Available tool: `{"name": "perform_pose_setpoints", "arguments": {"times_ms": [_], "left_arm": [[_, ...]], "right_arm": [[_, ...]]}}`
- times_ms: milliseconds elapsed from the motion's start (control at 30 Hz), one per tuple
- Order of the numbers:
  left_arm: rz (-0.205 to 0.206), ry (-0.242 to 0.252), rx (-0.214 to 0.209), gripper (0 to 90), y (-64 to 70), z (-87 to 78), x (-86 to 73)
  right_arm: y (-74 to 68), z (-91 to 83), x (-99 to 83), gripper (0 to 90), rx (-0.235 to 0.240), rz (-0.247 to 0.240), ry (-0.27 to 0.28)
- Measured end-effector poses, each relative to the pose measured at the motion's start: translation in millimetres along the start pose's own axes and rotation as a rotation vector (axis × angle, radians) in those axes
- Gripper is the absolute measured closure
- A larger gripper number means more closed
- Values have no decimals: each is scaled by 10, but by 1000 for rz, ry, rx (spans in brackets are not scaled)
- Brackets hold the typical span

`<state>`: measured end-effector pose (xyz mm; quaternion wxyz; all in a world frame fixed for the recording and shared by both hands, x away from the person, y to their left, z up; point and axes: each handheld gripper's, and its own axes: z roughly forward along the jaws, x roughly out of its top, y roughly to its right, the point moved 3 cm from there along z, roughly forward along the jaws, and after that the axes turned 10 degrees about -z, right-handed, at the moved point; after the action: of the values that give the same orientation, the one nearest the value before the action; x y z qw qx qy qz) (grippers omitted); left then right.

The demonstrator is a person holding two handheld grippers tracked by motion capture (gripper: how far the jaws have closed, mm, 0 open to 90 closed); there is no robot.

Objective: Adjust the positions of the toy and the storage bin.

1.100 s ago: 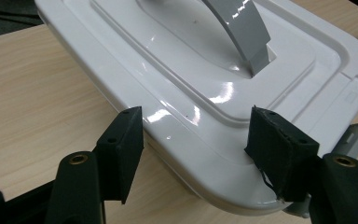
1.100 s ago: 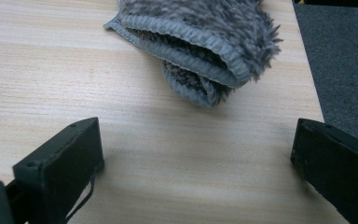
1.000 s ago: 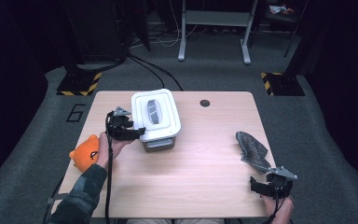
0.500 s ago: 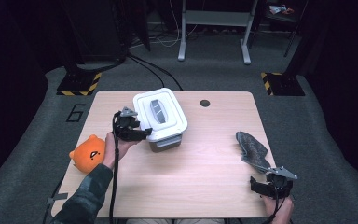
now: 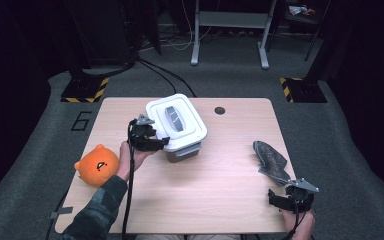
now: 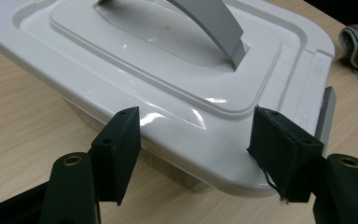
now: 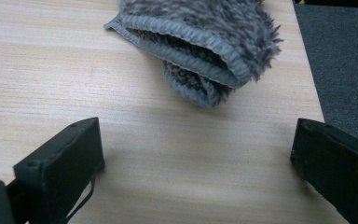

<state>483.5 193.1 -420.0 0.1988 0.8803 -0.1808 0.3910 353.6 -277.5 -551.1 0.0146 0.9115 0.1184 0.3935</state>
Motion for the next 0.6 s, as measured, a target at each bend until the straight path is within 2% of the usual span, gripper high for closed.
{"name": "perform_pose_setpoints", "arguments": {"times_ms": [33,200,367,467,600], "left_arm": [[3,0,0,325,-6,-3,3],[-38,38,21,298,-76,-13,29],[-53,16,19,290,-124,21,18],[-42,6,5,292,-102,52,2],[-17,2,21,283,-51,60,1]], "right_arm": [[0,0,0,15,0,0,0],[0,0,0,15,1,0,0],[-2,-1,0,15,1,3,-1],[-2,-1,0,15,2,2,-1],[-2,-1,0,15,2,3,-1]]}}
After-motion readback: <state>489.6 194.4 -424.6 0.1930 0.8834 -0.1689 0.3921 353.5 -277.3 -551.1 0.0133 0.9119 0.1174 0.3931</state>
